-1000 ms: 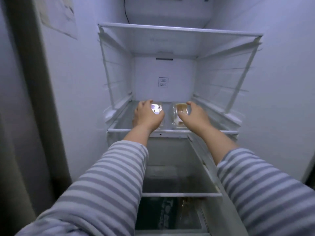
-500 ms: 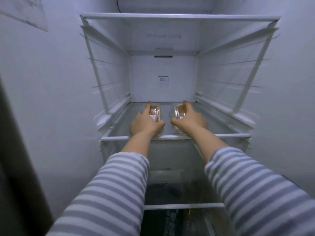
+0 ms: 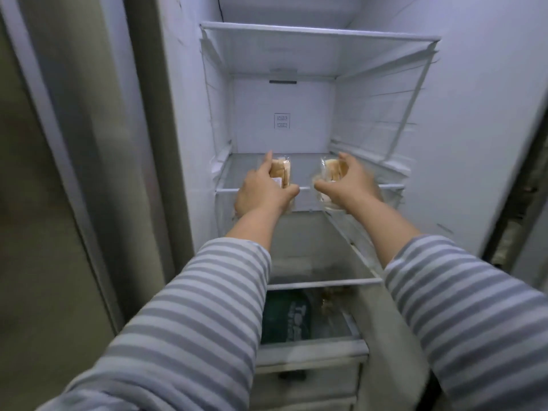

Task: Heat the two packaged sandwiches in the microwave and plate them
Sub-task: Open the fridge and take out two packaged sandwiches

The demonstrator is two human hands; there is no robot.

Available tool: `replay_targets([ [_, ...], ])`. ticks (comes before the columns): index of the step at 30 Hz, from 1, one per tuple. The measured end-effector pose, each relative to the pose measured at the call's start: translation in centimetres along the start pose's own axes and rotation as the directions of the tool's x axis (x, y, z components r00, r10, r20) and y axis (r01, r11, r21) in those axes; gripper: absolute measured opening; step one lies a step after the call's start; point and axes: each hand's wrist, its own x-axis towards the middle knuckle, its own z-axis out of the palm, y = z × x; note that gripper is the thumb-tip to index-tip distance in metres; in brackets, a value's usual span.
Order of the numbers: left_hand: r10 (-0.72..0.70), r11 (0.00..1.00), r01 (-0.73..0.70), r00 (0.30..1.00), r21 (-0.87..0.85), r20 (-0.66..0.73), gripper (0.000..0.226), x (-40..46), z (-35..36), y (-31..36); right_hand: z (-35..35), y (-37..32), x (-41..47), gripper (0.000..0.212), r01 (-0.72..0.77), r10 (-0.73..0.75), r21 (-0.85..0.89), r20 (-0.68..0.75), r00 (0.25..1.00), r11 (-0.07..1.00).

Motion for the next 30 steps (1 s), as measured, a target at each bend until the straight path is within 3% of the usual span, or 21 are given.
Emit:
replay_targets([
  [11, -0.037, 0.996, 0.048, 0.99, -0.076, 0.136, 0.086, -17.1, -5.0, -3.9, -2.8, 3.0, -18.6, 0.082, -0.096, 0.102, -0.092, 0.063, 0.993, 0.991],
  [17, -0.157, 0.988, 0.153, 0.974, 0.039, 0.165, 0.087, -26.9, -8.1, -6.8, -3.3, 4.4, -27.4, 0.083, -0.098, 0.113, -0.082, 0.201, 0.973, 0.992],
  [22, -0.311, 0.949, 0.298, 0.938, 0.101, 0.152, 0.085, -36.0, -11.7, -9.4, -3.5, 4.7, -35.2, 0.082, -0.078, 0.106, -0.095, 0.333, 0.937, 0.992],
  [30, -0.524, 0.837, 0.513, 0.852, 0.189, 0.009, 0.084, -46.7, -20.2, -15.2, -0.7, 1.0, -46.7, 0.077, 0.013, 0.033, -0.086, 0.52, 0.853, 0.996],
])
